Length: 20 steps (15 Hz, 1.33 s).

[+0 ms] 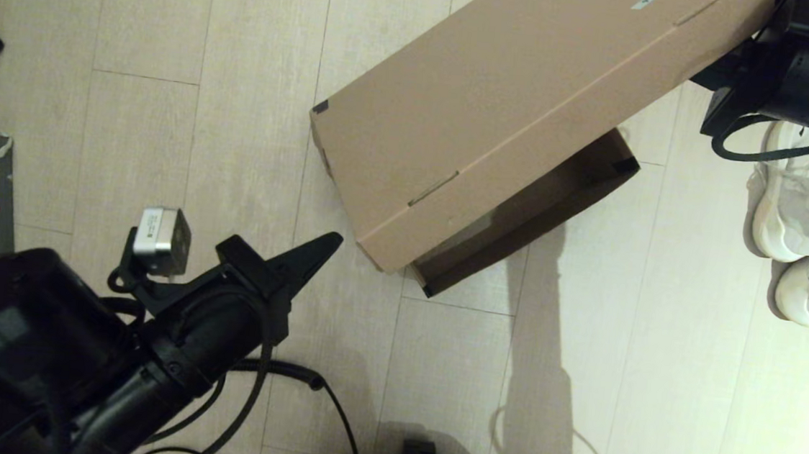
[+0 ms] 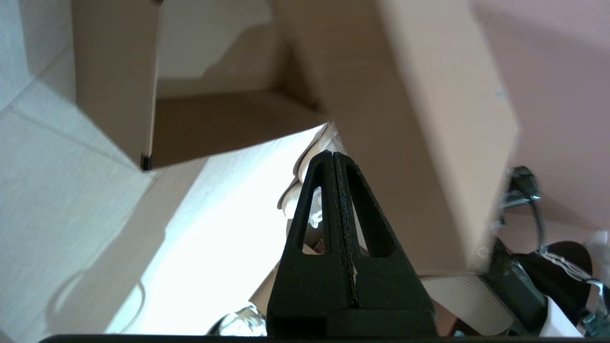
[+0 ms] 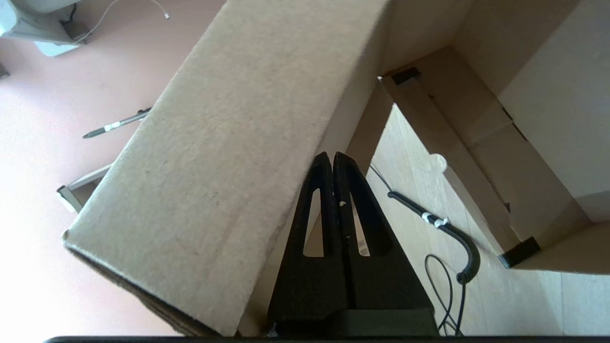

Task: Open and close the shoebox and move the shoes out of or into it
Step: Open the shoe box

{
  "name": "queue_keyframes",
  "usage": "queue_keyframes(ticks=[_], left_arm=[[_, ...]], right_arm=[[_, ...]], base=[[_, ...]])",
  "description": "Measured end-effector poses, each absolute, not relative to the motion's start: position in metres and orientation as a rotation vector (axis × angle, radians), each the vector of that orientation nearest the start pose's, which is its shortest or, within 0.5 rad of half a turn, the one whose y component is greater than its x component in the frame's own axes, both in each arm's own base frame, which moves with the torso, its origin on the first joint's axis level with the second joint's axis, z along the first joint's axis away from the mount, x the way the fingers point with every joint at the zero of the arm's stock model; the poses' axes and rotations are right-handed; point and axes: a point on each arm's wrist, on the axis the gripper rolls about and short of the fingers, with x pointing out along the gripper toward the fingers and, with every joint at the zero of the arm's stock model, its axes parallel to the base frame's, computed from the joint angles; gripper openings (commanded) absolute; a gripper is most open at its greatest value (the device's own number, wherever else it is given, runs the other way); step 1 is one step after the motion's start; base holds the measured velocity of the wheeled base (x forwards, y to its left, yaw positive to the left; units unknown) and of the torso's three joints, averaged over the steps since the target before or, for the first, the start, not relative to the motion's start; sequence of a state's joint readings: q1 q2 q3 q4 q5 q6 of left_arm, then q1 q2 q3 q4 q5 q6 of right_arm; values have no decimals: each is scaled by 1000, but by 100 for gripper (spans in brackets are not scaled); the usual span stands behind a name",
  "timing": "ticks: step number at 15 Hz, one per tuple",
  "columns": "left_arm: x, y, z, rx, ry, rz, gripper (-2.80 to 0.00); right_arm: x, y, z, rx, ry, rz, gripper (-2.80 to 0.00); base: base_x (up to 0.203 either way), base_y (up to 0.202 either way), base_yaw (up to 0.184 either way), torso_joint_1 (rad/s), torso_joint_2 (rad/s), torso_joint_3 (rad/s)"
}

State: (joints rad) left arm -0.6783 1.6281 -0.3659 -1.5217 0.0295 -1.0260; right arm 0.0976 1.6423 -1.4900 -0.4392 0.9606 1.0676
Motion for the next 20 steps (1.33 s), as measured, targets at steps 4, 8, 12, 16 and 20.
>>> queue_keyframes(ticks=[4, 8, 12, 16, 20], left_arm=[[196, -160, 181, -1084, 116, -725, -280], [206, -171, 193, -1122, 55, -721, -280], [228, -181, 212, -1181, -65, -683, -280], [247, -172, 230, -1205, -177, -653, -280], [261, -163, 253, -1212, -277, -681, -280]], right_arm=[[288, 50, 386, 825, 302, 1093, -280], [285, 54, 391, 821, 301, 1110, -280], [286, 56, 391, 821, 304, 1116, -280], [290, 59, 388, 824, 315, 1118, -280], [293, 64, 385, 832, 343, 1123, -280]], base=[[0, 0, 0, 0, 0, 0], [0, 0, 0, 0, 0, 0], [0, 0, 0, 0, 0, 0], [0, 0, 0, 0, 0, 0], [0, 0, 0, 0, 0, 0]])
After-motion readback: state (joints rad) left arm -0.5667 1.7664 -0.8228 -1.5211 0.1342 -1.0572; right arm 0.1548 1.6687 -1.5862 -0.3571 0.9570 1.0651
